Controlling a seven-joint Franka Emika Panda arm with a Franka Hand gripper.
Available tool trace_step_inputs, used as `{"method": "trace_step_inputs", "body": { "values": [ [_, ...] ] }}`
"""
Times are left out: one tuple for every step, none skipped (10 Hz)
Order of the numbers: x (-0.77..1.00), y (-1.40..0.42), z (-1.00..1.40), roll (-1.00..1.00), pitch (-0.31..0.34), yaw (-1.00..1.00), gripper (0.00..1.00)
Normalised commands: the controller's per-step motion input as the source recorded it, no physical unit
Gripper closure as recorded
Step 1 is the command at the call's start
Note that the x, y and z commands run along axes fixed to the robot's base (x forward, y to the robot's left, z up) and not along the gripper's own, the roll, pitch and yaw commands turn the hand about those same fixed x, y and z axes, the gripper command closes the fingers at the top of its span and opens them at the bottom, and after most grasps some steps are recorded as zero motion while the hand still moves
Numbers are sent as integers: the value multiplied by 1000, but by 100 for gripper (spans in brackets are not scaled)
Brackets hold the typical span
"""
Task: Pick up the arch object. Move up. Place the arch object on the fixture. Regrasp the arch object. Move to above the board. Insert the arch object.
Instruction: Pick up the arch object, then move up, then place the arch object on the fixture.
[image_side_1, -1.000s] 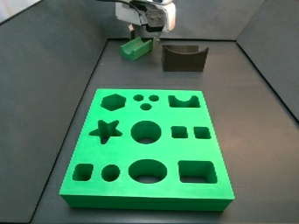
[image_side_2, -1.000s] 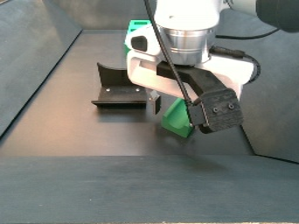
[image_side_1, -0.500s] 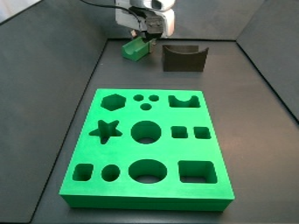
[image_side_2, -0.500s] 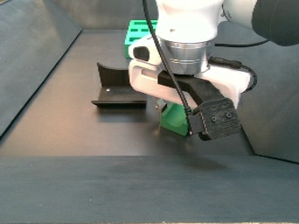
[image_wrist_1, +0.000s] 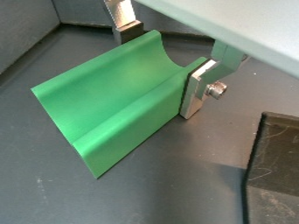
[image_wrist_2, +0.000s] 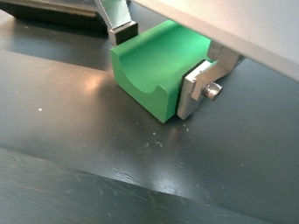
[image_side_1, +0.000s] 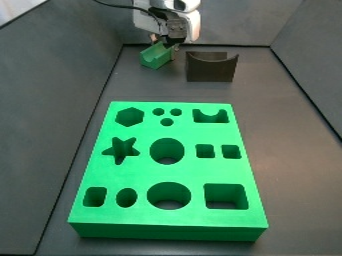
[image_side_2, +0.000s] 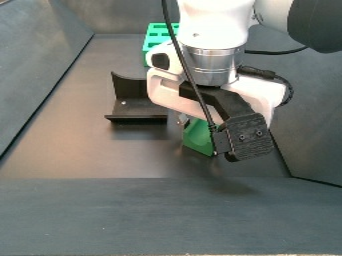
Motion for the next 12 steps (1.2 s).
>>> {"method": "trace_step_inputs", "body": {
  "values": [
    [0,0,0,0,0,0,100],
    [0,0,0,0,0,0,100],
    [0,0,0,0,0,0,100],
    [0,0,0,0,0,0,100],
    [0,0,0,0,0,0,100],
    [0,0,833,0,0,0,100],
    [13,-30,794,-4,7,-15,100],
    [-2,-21,683,8,26,-21,100],
    [-5,-9,548,24,43,-27,100],
    [-8,-6,402,39,54,-30,100],
    [-15,-4,202,59,65,-28,100],
    [0,0,1000,0,0,0,100]
  ]
}}
